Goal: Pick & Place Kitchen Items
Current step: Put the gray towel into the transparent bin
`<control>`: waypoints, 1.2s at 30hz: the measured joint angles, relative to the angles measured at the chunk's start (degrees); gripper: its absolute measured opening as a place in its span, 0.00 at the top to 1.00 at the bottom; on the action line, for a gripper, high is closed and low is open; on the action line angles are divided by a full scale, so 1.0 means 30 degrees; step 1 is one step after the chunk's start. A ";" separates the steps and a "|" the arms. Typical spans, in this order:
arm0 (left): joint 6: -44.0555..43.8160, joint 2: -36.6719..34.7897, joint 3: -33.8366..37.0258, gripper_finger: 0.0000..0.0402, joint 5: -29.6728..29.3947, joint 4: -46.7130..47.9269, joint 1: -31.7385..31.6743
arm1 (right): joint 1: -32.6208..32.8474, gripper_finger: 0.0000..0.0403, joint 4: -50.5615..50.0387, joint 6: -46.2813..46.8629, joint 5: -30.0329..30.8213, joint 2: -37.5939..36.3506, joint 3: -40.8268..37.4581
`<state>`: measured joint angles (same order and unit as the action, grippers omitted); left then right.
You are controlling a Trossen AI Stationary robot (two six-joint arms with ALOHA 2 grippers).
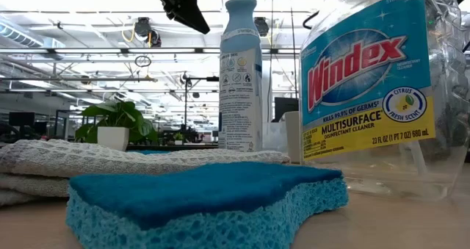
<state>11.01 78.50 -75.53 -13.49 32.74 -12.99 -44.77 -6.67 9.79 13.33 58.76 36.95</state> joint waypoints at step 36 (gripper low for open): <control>0.2268 0.4865 -0.0007 0.77 0.6376 0.2583 1.0357 | 1.8227 0.99 0.1093 -0.1214 0.3012 -0.5935 0.0000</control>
<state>17.81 93.09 -75.55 5.64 40.49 18.08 9.92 -3.39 6.15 22.37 40.96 36.95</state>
